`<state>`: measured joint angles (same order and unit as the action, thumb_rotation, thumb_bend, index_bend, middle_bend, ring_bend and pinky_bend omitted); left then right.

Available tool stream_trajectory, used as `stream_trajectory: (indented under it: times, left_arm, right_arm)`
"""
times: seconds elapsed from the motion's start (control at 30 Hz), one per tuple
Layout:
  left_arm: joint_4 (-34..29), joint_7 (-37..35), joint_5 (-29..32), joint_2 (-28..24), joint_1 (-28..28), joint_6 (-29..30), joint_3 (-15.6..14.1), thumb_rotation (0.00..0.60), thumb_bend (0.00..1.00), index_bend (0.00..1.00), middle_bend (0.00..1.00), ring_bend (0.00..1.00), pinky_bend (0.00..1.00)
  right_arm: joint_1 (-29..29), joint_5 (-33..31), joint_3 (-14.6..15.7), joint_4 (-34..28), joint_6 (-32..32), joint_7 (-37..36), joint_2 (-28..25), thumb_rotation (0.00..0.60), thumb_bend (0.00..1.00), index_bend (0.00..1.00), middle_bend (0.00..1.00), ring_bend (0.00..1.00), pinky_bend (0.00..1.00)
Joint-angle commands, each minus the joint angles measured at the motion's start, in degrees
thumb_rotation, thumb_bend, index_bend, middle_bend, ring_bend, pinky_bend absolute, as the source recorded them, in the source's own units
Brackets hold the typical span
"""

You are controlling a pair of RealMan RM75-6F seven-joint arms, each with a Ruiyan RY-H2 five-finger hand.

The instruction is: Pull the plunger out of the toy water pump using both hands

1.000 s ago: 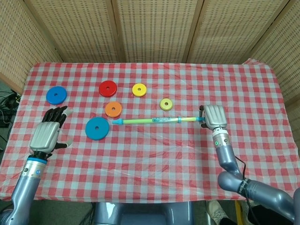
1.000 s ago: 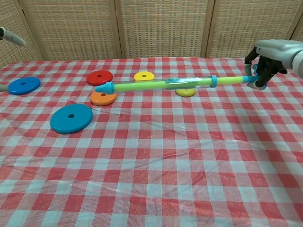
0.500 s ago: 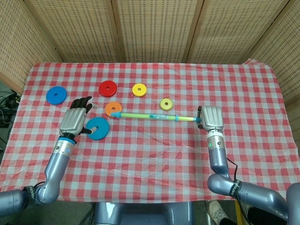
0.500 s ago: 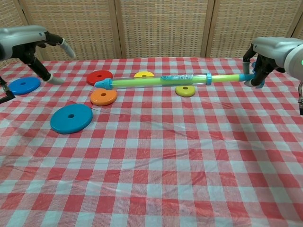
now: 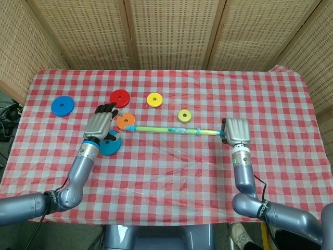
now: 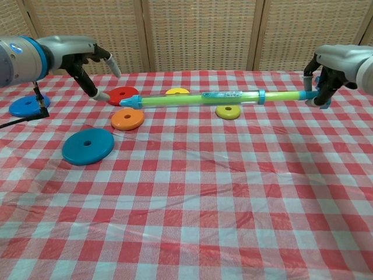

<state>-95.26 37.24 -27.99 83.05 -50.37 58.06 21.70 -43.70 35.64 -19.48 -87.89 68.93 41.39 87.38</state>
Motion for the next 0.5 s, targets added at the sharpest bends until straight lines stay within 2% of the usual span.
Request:
stream_trajectory:
  times: [0.03,0.17,0.5]
  left_arm:
    - [1.8,0.7,2.6,1.8,-2.1,-0.8,-0.8,0.600,0.29,0.28,0.00,0.00,0.00]
    - [3.1,1.5,4.7,3.0,-4.3,-1.0,-1.3,0.600,0.29,0.29,0.00,0.00,0.00]
    - [5.5,1.4,5.5,5.0,-7.3,0.0,-1.8,0.600,0.29,0.31,0.00,0.00,0.00]
  right_arm:
    - [0.1,0.1,0.2,-0.4,0.1,-0.1,-0.3,0.600,0.53,0.80,1.00,1.00,0.86]
    - [0.2,0.1,0.5,-1.2,0.4,-0.4,-0.6,0.600,0.54,0.80,1.00,1.00,0.86]
    - [0.6,0.6,1.2,-3.1,1.7,-0.1,-1.8,0.600,0.54,0.80,1.00,1.00,0.86]
